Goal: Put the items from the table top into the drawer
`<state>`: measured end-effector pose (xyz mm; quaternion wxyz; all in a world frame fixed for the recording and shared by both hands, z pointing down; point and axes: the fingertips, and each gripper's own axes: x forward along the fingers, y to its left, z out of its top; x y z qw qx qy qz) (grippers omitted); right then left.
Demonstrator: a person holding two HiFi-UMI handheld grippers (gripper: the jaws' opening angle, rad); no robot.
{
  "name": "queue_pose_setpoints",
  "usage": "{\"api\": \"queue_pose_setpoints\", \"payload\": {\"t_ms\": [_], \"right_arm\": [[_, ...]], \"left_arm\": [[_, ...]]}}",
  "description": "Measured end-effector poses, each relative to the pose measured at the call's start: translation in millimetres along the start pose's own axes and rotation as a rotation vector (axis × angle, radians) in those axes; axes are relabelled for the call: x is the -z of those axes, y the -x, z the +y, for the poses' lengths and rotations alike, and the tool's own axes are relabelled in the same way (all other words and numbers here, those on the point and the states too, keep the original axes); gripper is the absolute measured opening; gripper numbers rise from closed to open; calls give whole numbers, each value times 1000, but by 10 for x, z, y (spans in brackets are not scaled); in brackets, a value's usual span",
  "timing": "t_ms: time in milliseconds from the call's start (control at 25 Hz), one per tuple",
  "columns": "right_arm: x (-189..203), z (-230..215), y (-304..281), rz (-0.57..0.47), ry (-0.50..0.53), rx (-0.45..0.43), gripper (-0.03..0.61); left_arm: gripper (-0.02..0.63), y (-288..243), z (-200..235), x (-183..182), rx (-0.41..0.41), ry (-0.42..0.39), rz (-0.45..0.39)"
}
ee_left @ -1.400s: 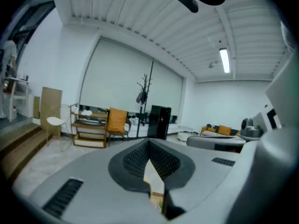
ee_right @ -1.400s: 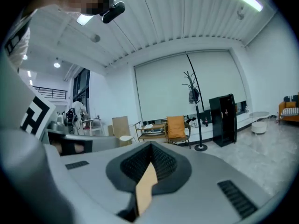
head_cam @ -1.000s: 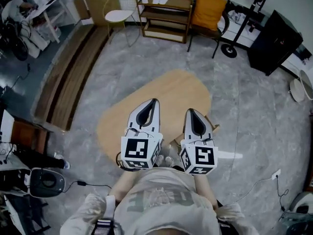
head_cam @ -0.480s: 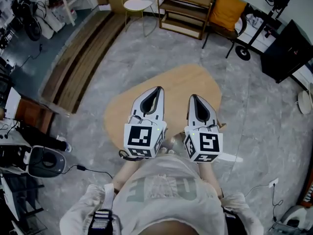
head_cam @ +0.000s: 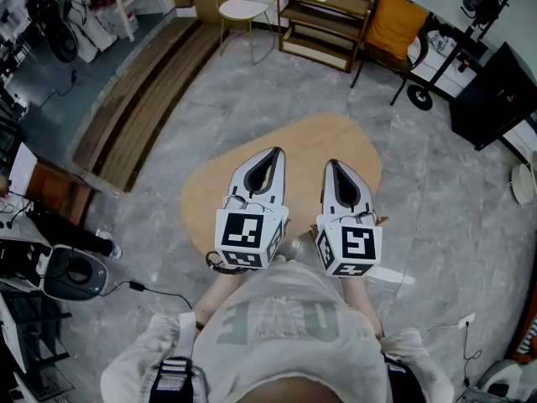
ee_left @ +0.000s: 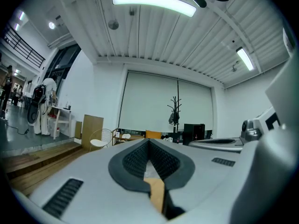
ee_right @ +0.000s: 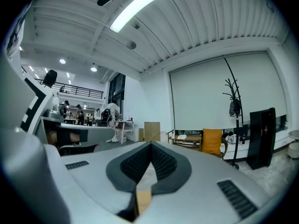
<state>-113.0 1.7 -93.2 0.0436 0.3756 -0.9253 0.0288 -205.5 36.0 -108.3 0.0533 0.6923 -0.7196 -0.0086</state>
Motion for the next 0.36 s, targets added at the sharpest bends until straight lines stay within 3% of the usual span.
{"api": "queue_pose_setpoints", "payload": {"t_ms": [160, 360], "right_arm": [[-29, 43, -14, -10, 46, -3, 6], [-57, -36, -57, -3, 30, -2, 6]], "left_arm": [[6, 15, 41, 2, -4, 7, -3], [8, -62, 88, -22, -20, 21, 6]]}}
